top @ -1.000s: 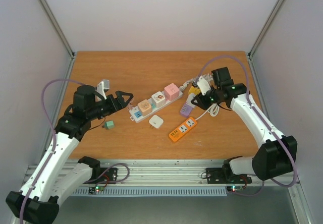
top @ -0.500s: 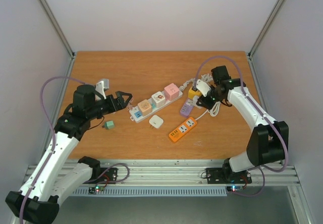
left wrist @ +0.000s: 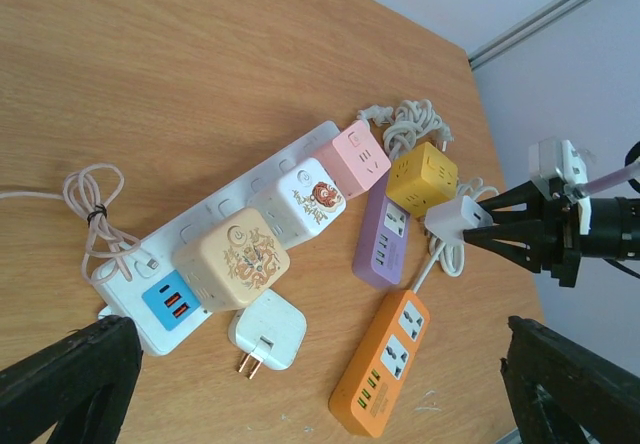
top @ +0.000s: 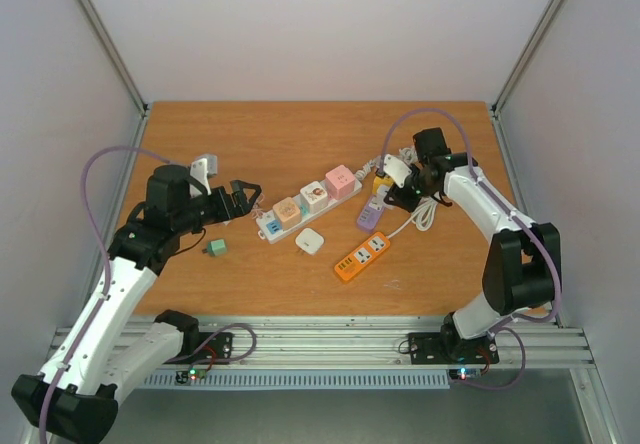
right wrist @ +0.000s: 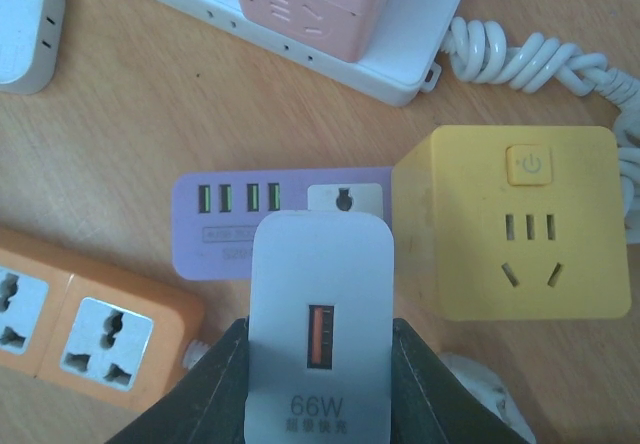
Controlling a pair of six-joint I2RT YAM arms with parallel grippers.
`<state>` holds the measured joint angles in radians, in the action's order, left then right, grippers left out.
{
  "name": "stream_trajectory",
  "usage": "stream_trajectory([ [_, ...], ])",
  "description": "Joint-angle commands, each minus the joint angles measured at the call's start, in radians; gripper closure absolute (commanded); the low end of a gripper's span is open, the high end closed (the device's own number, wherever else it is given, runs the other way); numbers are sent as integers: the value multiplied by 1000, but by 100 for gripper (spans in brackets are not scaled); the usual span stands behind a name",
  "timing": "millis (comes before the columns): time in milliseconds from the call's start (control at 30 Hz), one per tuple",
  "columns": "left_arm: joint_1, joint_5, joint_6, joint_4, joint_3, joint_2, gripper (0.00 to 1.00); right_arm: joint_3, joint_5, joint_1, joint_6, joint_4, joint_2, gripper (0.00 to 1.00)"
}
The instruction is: Insert the plug
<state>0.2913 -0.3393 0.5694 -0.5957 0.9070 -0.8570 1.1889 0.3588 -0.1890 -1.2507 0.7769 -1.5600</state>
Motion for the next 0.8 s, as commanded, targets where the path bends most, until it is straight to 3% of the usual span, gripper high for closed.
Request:
stream_trajectory([
  [0,-4,7,-17,19,23,-1,1,-3,-7,3,-29,-54,-30,87],
  [767,-4,5,-21,22,6,4,1,-63,-97,-49,-82,-107,-88,85],
])
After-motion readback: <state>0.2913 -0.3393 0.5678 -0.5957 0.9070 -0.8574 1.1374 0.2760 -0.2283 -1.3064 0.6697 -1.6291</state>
